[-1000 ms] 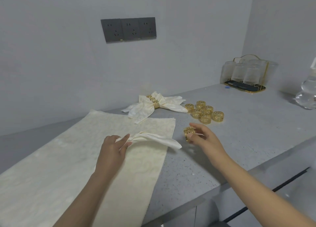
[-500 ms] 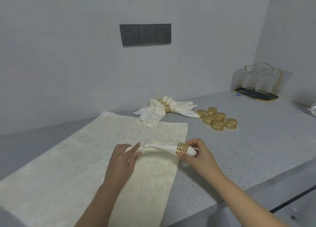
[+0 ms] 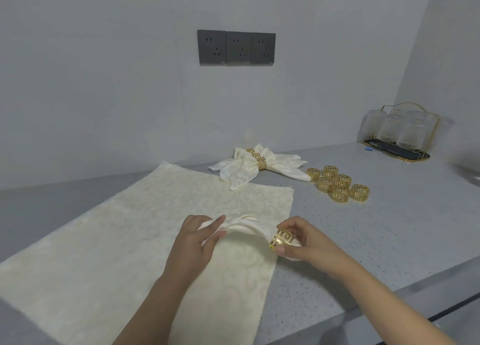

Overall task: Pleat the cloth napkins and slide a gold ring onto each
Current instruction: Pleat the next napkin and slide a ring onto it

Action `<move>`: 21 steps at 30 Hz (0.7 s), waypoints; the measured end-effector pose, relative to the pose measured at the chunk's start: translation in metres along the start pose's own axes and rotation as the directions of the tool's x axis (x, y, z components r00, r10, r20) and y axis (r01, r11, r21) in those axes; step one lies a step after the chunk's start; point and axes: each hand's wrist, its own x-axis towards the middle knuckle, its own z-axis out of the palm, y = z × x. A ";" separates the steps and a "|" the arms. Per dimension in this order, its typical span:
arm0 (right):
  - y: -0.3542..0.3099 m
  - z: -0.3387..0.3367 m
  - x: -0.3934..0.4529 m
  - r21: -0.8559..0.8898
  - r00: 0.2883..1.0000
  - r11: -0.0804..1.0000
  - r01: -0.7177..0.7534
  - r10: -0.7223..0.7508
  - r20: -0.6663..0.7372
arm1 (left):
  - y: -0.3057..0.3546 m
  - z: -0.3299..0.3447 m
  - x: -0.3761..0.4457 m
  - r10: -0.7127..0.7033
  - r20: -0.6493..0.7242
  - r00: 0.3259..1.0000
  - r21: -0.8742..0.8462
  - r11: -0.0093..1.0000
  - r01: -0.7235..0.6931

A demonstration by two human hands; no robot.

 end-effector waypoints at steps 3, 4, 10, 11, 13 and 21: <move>-0.001 -0.001 0.000 0.036 0.997 0.999 -0.030 0.027 0.067 | 0.003 0.000 0.000 0.025 -0.003 1.000 -0.006 1.000 -0.025; -0.001 -0.001 0.001 0.041 0.997 0.998 -0.036 0.033 0.076 | 0.003 0.001 -0.001 0.036 -0.003 0.999 -0.006 0.999 -0.036; -0.006 -0.003 0.002 0.001 0.996 1.000 -0.023 0.023 0.086 | -0.002 0.005 -0.002 0.084 0.017 0.996 -0.001 0.996 -0.084; -0.007 -0.003 0.002 -0.008 0.996 1.000 -0.021 0.021 0.089 | -0.002 0.006 -0.002 0.093 0.020 0.996 -0.001 0.996 -0.093; -0.009 -0.004 0.001 -0.082 0.995 0.997 0.001 0.007 0.101 | -0.002 0.007 -0.002 0.117 0.024 0.993 0.004 0.993 -0.117; -0.021 0.001 0.005 -0.483 0.994 0.873 0.073 -0.021 0.112 | -0.003 0.008 -0.002 0.205 0.084 0.975 0.056 0.976 -0.210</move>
